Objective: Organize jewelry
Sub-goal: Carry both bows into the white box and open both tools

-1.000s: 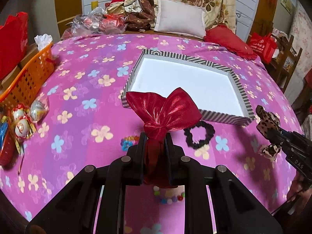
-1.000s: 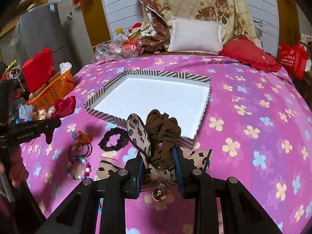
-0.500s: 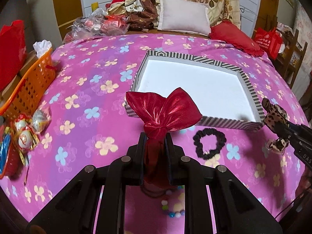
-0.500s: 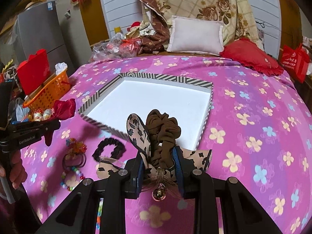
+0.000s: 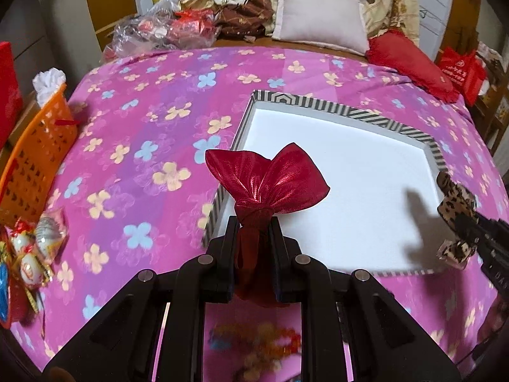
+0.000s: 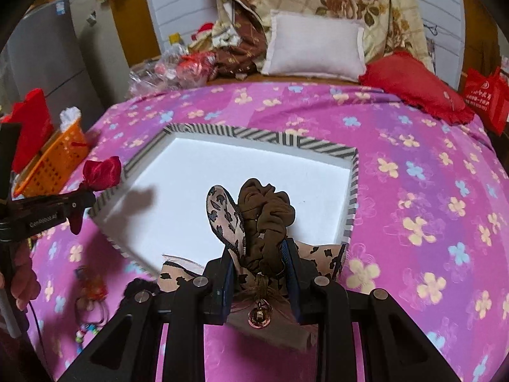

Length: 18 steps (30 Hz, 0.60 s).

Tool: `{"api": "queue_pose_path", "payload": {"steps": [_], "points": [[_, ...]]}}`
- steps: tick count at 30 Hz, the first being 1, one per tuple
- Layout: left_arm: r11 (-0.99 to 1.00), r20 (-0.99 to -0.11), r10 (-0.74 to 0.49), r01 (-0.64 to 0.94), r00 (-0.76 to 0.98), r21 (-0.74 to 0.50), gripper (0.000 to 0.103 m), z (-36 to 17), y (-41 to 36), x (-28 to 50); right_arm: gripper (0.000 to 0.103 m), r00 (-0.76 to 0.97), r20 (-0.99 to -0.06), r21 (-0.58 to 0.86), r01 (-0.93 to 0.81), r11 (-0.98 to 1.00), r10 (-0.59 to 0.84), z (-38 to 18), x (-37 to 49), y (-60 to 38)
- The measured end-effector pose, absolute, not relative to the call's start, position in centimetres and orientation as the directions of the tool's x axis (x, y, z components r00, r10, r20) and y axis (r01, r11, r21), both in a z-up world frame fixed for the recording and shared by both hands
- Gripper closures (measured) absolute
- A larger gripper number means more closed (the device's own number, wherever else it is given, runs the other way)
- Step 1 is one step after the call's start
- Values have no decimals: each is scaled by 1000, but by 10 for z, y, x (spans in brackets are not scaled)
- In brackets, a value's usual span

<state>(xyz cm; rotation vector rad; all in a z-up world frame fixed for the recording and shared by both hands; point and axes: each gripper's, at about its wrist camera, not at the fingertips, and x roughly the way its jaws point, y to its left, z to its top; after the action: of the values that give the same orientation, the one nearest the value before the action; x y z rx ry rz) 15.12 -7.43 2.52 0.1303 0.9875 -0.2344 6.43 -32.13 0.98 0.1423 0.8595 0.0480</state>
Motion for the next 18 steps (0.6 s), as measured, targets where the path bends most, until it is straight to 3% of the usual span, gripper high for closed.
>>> {"api": "queue_pose_path", "payload": {"steps": [7,10,15,18], "points": [[969,-877,-94,244,471,26,86,-9,-85,175,75,617,-782,163,59,985,92,-22,80,-330],[973,-886,-92,231,455,18,84,-17,-82,175,64,612,-783,183,54,982,112,-26,78,-330],[972,-891,-113,235,440,-7,71,-20,-77,167,58,639,-757,230,70,971,134,-21,63,-336],[968,-894,-107,252,435,6,70,-23,-79,157,58,649,-750,237,80,968,130,-17,56,-337]]}}
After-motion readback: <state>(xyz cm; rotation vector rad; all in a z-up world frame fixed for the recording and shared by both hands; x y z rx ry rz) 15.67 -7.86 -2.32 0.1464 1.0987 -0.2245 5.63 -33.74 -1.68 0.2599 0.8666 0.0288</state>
